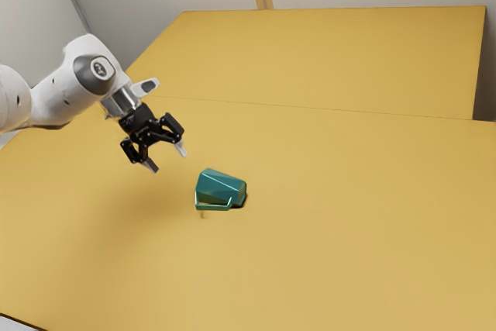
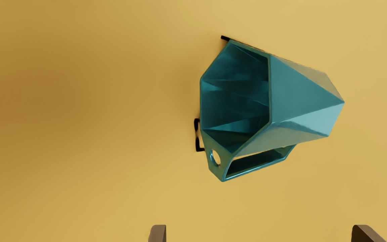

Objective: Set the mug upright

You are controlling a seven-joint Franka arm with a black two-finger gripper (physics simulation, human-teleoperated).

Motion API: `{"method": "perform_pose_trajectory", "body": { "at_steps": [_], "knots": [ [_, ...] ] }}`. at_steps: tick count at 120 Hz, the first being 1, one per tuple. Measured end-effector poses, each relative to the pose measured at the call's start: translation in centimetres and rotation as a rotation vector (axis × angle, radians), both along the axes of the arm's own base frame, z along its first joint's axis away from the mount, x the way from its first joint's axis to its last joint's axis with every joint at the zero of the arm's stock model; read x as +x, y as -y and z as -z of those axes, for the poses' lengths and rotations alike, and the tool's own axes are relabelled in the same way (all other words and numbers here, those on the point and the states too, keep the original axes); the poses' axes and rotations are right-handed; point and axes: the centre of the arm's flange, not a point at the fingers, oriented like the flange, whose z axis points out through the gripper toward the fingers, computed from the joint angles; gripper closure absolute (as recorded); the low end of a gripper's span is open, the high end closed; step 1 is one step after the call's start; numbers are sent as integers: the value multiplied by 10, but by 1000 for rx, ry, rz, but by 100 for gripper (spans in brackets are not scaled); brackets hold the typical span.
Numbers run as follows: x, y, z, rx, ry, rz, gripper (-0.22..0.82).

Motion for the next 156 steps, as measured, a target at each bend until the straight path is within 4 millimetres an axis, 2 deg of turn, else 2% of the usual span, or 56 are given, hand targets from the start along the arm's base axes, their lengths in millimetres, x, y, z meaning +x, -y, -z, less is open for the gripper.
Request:
{"method": "perform_pose_trajectory", "body": {
  "at_steps": [38, 87, 113, 117, 131, 138, 143, 156],
  "knots": [
    [29, 1, 53, -99, 0, -109, 0],
    [36, 16, 94, -247, -32, -224, 0],
    [39, 31, 109, -297, -51, -243, 0],
    [40, 32, 109, -297, -50, -242, 5],
    [41, 31, 111, -273, -44, -235, 37],
    [42, 31, 110, -262, -39, -229, 49],
    [43, 31, 108, -255, -36, -226, 56],
    [46, 36, 103, -245, -24, -212, 64]
  ]
}}
